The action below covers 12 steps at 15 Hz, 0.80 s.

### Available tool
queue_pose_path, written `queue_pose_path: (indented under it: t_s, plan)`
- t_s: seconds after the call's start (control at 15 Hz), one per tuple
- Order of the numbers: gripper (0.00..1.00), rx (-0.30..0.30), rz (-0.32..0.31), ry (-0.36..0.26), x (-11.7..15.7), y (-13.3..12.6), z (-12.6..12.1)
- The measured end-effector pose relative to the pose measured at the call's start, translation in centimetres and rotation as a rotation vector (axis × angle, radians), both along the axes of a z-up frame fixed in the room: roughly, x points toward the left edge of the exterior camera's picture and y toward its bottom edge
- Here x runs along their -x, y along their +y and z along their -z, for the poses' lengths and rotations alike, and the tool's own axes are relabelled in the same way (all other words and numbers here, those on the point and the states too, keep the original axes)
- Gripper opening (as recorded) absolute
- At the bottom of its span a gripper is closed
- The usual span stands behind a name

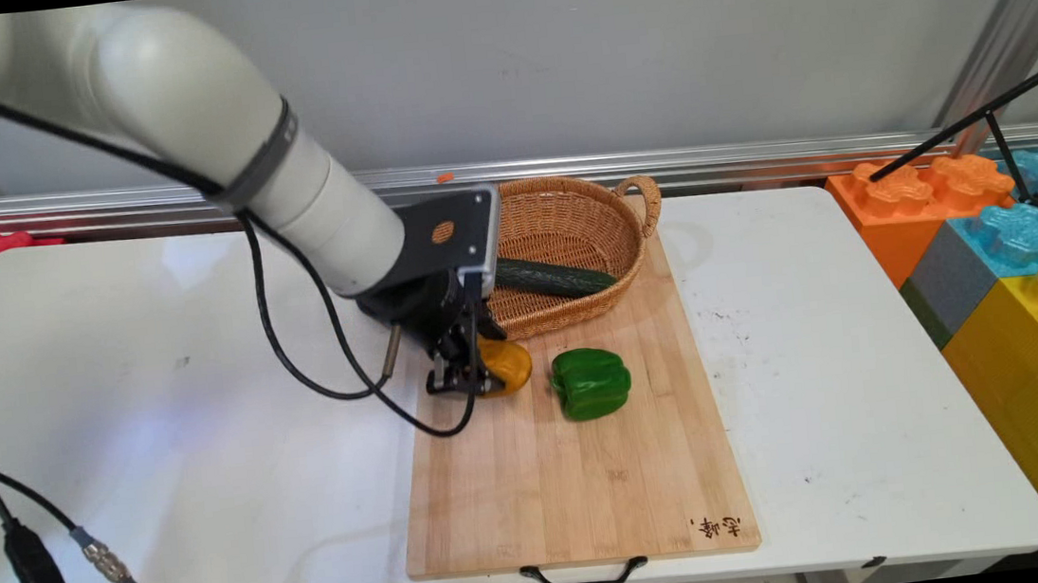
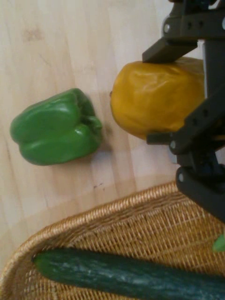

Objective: Place the picked object on the cutting board

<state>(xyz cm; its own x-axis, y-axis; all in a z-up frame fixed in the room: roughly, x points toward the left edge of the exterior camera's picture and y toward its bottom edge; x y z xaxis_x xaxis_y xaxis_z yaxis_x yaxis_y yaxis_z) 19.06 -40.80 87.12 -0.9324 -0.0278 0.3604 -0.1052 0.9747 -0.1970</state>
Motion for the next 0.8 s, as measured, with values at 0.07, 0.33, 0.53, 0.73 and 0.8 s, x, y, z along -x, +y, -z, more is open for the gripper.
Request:
queue_pose_path:
  t_s: [0.07, 0.33, 0.53, 0.73, 0.8]
  plan:
    - [0.00, 0.000, 0.002, -0.002, 0.0, 0.0, 0.8]
    - [0.00, -0.008, 0.010, -0.010, -0.1, -0.2, 3.6]
    - [0.00, -0.016, 0.016, -0.010, 0.0, -0.4, 5.4]
    - [1.00, -0.019, 0.024, -0.005, 0.1, -0.4, 6.2]
    - [1.00, -0.020, 0.026, -0.003, 0.2, -0.4, 6.3]
